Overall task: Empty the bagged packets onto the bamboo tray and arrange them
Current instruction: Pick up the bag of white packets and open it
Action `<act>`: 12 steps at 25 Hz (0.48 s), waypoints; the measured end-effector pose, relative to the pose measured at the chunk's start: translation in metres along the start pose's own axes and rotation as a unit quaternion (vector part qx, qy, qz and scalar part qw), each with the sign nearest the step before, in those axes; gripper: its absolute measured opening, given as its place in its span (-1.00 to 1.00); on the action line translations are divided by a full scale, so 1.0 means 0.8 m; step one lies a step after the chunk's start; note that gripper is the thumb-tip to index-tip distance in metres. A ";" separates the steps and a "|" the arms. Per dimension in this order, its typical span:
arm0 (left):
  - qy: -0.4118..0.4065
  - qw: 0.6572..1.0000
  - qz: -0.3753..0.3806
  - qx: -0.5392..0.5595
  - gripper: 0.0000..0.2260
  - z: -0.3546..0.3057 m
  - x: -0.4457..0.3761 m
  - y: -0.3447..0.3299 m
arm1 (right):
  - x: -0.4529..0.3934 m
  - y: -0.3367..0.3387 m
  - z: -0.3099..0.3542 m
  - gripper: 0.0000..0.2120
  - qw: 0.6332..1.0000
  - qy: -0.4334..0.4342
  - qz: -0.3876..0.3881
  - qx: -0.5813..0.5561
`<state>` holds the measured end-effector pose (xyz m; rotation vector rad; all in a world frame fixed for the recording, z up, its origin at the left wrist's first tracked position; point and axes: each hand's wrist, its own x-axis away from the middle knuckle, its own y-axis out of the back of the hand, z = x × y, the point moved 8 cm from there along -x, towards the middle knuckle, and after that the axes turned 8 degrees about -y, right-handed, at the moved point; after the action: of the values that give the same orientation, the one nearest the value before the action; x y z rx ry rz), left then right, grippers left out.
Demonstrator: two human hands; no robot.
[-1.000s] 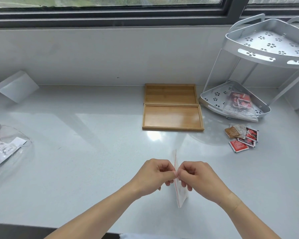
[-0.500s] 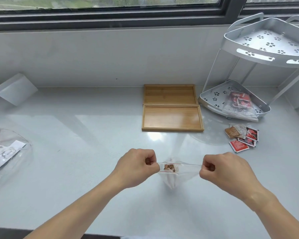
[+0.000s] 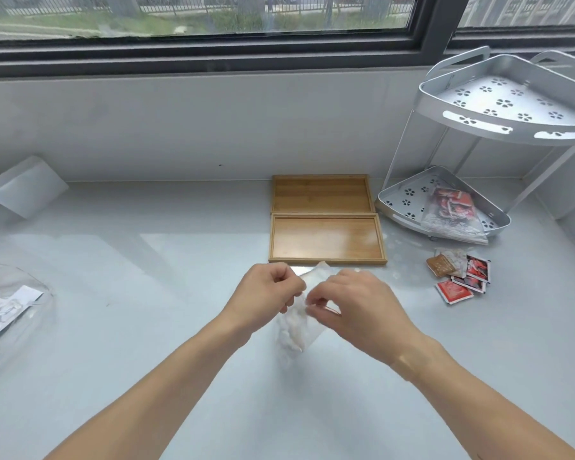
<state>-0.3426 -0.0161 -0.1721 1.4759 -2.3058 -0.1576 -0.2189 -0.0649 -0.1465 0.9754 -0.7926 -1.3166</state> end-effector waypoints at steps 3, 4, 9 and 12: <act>0.003 0.997 -0.058 0.053 -0.78 0.011 -0.006 0.024 | -0.025 0.006 0.019 -0.88 0.996 0.035 -0.084 0.020; 0.025 0.994 -0.078 0.068 -0.78 0.025 -0.009 0.031 | -0.031 0.007 0.022 -0.89 0.994 0.041 -0.099 0.026; 0.201 0.977 -0.032 0.059 -0.74 0.129 -0.024 0.011 | -0.057 0.029 0.024 -0.89 0.990 0.058 -0.130 0.025; 0.227 0.967 0.031 0.112 -0.71 0.165 -0.034 -0.026 | -0.061 0.056 0.018 -0.92 0.988 0.046 -0.146 -0.012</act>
<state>-0.3659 -0.0167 -0.3062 1.3640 -2.0352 0.4297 -0.2187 -0.0190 -0.0966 1.1574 -0.5767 -1.5156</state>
